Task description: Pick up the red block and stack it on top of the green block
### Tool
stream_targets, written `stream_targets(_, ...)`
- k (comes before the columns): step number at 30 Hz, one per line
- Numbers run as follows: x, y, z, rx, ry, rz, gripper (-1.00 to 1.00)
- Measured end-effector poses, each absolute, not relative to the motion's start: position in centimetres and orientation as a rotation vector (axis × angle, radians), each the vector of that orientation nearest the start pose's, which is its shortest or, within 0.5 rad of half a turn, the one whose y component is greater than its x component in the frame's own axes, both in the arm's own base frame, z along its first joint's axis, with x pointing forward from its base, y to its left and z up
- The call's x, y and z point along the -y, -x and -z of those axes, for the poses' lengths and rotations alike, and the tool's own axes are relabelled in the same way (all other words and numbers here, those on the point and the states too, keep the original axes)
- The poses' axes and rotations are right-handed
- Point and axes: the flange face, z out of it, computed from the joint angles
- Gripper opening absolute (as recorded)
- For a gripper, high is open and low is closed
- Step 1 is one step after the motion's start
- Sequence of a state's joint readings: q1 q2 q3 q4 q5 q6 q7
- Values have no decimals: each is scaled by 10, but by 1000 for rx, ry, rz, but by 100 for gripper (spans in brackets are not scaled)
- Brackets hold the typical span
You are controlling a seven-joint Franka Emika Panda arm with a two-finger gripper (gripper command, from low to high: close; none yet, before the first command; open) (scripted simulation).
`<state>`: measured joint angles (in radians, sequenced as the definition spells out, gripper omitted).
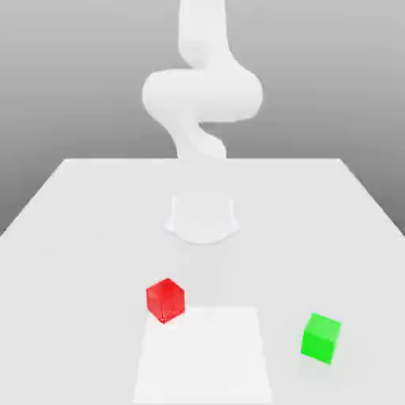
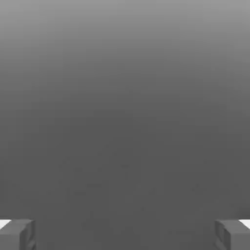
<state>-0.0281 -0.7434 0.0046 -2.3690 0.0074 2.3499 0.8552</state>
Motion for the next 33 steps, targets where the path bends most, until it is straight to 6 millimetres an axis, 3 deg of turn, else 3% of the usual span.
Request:
stream_targets(4,25,-403,-562,-1387,2422,743,0)
stream_targets(9,45,-406,-436,-1687,2369,505,0)
stream_targets(12,55,-389,-361,-1881,2314,352,0)
stream_targets(18,67,-323,-210,-2268,2151,38,0)
stream_targets(24,67,-312,-150,-2312,2127,0,0)
stream_targets(25,67,-312,-145,-2312,2127,0,-100)
stream_targets(31,67,-311,-143,-2311,2126,2,-100)
stream_targets(33,67,-312,-151,-2311,2127,2,-100)
